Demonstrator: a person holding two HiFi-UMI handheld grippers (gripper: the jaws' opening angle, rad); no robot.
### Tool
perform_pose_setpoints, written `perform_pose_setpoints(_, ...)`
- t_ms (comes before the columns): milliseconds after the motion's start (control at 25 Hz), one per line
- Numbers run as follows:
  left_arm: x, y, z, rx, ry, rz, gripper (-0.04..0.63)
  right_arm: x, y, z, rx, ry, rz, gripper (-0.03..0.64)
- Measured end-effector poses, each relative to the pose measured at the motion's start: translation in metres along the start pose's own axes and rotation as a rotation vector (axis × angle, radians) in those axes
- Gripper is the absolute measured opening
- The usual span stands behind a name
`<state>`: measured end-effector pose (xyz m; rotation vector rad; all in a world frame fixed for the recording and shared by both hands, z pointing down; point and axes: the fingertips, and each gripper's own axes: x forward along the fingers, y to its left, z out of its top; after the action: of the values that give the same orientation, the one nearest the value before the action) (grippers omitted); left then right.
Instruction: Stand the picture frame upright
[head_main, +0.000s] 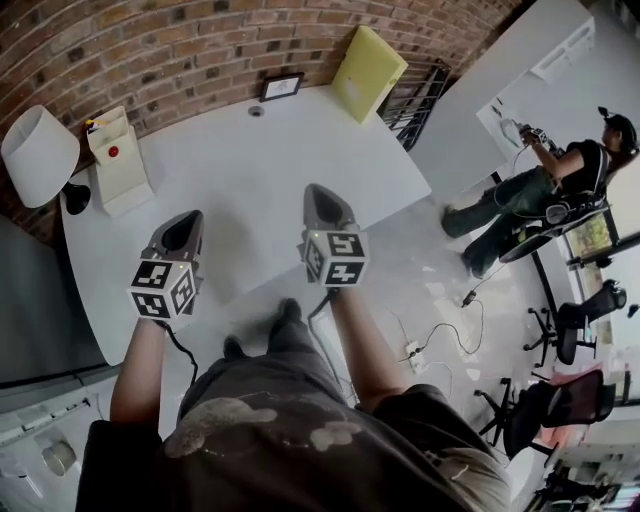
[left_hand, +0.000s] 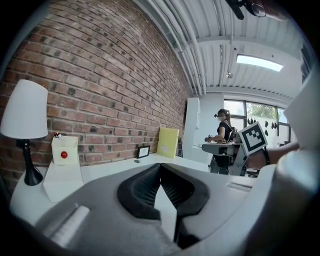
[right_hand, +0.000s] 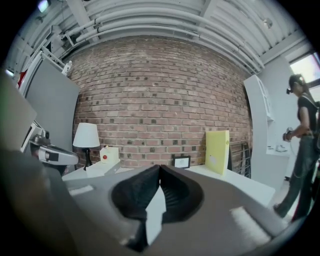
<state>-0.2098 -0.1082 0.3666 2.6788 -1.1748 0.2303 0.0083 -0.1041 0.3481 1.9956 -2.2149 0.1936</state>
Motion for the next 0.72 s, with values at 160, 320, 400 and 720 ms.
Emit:
perform_pose_setpoints(160, -0.016, -0.018, -0.006, -0.006, 0.008, 0.004, 0.011, -0.030, 0.004, -0.017, 0.001, 0.037, 0.018, 0.005)
perform_pose_setpoints(320, -0.015, -0.037, -0.013, -0.011, 0.017, -0.006, 0.011, -0.043, -0.003, -0.028, 0.019, 0.052, 0.028, 0.005)
perform_pose_setpoints(400, -0.012, -0.045, -0.013, -0.019, 0.020, -0.005, 0.011, -0.046, -0.008, -0.029, 0.024, 0.052, 0.034, 0.005)
perform_pose_setpoints(720, -0.010, -0.065, -0.005, -0.014, 0.008, 0.034, 0.011, -0.065, -0.034, -0.021, 0.016, 0.038, 0.044, 0.005)
